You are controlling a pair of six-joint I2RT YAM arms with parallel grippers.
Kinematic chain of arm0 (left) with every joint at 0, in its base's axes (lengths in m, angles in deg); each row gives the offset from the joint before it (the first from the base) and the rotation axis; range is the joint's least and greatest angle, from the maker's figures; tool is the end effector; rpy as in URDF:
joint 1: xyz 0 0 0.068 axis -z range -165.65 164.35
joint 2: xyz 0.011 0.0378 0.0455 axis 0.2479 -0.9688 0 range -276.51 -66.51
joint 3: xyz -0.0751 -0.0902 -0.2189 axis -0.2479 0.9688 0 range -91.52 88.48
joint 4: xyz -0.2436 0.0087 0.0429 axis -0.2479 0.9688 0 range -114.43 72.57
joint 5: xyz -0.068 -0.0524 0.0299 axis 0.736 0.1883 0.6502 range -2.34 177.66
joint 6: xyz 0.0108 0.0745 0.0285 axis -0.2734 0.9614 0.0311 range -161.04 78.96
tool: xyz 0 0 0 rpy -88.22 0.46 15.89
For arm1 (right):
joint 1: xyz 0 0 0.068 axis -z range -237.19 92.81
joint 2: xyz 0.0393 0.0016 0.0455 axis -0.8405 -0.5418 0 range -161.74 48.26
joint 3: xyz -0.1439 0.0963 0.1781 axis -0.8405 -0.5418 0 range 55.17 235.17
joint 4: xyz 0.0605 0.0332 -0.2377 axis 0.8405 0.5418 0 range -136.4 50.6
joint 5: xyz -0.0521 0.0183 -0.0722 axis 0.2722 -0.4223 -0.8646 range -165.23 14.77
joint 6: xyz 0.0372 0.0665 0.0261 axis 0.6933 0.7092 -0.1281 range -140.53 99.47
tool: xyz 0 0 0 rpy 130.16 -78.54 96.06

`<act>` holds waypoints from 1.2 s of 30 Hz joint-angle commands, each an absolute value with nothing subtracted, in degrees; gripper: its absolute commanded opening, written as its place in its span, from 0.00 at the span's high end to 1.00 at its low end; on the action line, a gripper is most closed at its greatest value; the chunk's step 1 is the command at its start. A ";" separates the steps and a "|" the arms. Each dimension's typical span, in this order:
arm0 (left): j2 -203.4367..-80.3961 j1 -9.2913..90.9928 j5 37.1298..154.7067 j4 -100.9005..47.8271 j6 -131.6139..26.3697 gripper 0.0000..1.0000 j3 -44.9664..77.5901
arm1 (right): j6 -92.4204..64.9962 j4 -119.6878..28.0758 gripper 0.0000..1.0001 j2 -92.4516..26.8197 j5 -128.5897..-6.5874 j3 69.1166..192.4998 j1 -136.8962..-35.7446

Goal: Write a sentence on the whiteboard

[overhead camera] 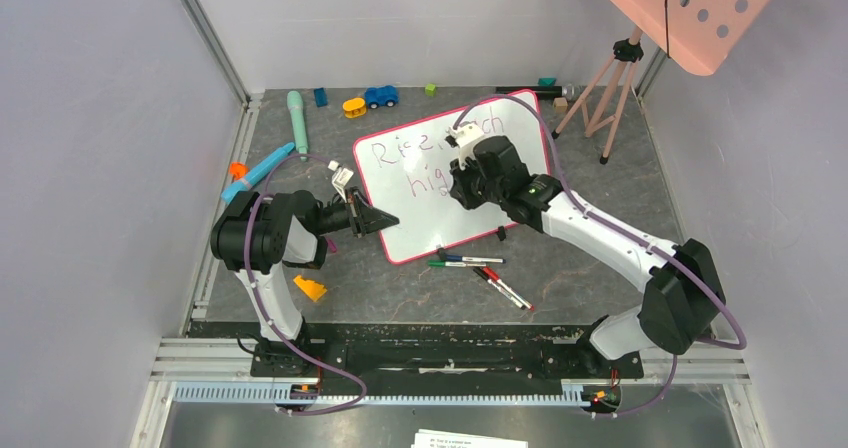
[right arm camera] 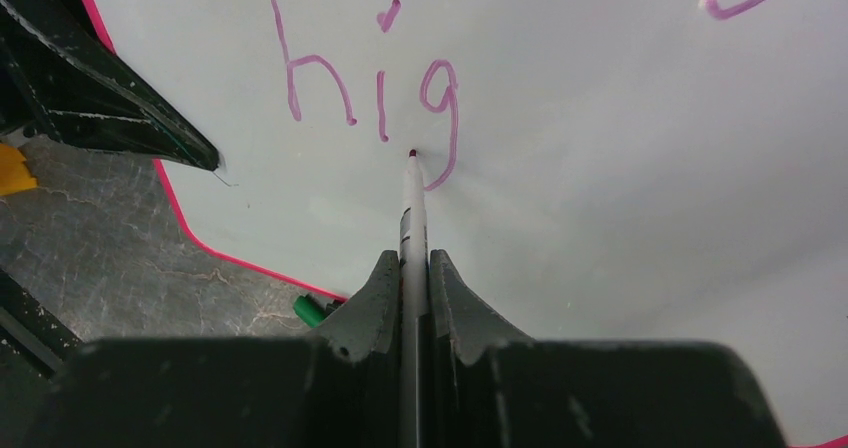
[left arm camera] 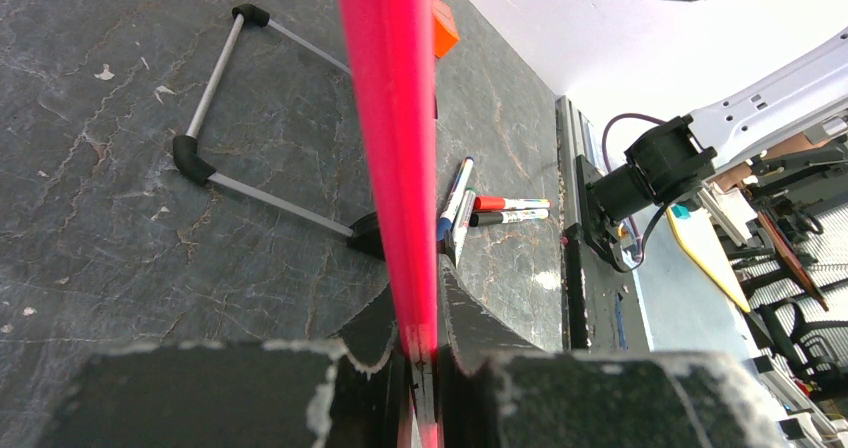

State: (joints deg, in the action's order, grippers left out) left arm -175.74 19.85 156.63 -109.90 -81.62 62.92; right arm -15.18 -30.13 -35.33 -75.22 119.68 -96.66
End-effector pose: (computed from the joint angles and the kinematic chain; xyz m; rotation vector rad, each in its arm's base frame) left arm 0.2750 -0.0917 0.1199 0.5458 1.7012 -1.5099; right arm 0.2682 0.2209 0.2490 -0.6521 2.1247 0.4377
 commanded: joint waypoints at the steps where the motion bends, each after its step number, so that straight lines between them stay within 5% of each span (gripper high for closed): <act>1: -175.49 20.70 161.31 -113.64 -74.53 0.93 63.00 | -15.99 -32.60 1.00 -33.32 -75.40 123.32 -96.14; 36: -175.40 20.79 161.36 -113.64 -74.49 0.93 63.26 | -19.85 -30.87 1.00 -37.00 -76.29 129.90 -92.09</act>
